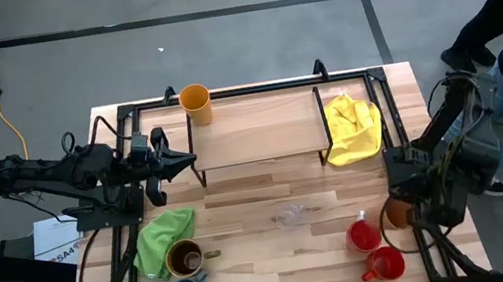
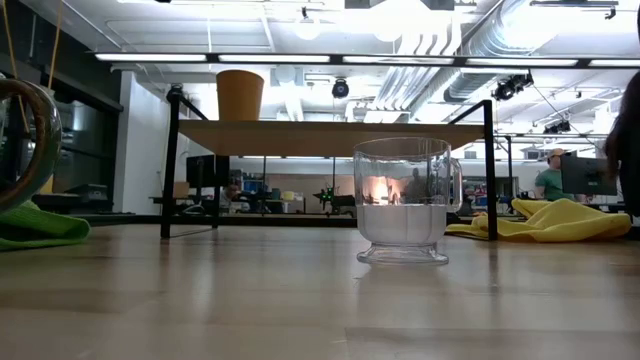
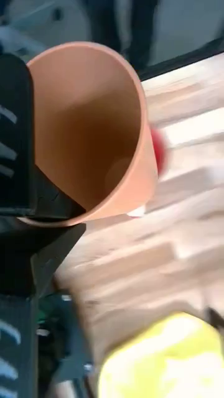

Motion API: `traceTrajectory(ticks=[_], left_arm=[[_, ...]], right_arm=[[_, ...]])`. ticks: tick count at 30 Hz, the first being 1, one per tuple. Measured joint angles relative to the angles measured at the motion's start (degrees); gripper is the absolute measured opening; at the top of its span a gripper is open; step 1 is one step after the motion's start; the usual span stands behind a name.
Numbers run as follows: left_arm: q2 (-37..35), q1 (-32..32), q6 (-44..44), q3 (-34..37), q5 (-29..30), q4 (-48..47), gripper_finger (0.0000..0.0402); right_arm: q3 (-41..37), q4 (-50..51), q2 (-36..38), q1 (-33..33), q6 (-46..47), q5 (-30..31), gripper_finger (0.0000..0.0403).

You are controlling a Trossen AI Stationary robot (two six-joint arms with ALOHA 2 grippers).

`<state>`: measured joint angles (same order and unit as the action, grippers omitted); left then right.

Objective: Stack small to large cups/mugs on shelf
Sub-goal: Put the orange cup on the shelf

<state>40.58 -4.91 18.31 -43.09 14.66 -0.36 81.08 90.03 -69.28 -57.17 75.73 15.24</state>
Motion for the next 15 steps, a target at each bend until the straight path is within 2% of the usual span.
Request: traceTrajectory(ticks=[9, 15], left_arm=[[0.00, 0.00, 0.00, 0.00, -0.02, -0.13, 0.0000], [0.00, 0.00, 0.00, 0.00, -0.04, -0.31, 0.0000]], right_arm=[[6.36, -0.16, -0.07, 10.52, -10.06, 12.74, 0.0000], [7.43, -3.40, -0.13, 19.24, -11.76, 25.75, 0.0000]])
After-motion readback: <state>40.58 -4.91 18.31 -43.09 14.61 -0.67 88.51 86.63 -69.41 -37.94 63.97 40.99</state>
